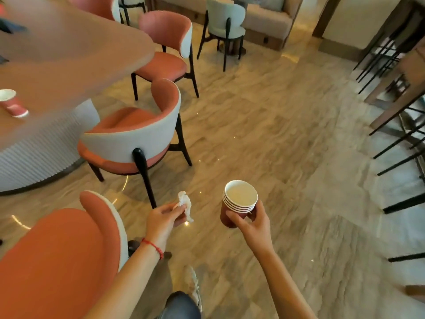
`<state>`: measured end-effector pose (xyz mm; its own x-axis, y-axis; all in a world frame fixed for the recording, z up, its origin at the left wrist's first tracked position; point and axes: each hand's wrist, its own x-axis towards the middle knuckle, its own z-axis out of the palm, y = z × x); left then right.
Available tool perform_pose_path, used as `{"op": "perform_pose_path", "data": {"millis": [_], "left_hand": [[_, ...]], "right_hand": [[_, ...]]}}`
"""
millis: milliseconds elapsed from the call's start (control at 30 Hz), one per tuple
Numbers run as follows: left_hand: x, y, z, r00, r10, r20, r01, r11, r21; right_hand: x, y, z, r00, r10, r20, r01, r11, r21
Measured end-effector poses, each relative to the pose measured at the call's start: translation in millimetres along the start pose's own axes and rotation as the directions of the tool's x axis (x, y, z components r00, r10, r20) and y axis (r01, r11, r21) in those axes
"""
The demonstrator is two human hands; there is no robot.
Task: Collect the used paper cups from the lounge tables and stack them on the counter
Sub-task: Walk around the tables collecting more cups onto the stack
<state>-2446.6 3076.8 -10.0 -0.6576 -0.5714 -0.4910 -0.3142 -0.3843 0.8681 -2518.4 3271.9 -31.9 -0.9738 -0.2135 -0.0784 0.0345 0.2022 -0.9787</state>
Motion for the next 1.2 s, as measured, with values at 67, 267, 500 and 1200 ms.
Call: {"op": "perform_pose_path", "data": {"millis": [67,267,500,1200], "left_hand": [[25.7,16.7,2.3,1.0,0.0,-0.024,-0.001,1.0,-0.026],[96.5,63.4,-11.5,0.985,0.007,-0.173,-0.023,0.996,-0.09],[153.4,90.5,-45.8,0.919,-0.012,-0.393,-0.073,0.977,-0.2],[262.2,171.0,-104.6,0.58,-0.093,-0.809,-0.336,0.878,-0.342]], "right_hand": [[35.7,-7.6,16.2,0.998,-0.019,0.058,0.02,1.0,-0.015],[131.5,-38.1,75.0,0.975,-0.06,0.215,0.068,0.997,-0.028],[208.2,-55.2,152.7,0.884,-0.086,0.46,0.101,0.995,-0.009],[373.8,-136.3,368.6,0.444,-0.178,0.878,0.134,0.982,0.131]]}}
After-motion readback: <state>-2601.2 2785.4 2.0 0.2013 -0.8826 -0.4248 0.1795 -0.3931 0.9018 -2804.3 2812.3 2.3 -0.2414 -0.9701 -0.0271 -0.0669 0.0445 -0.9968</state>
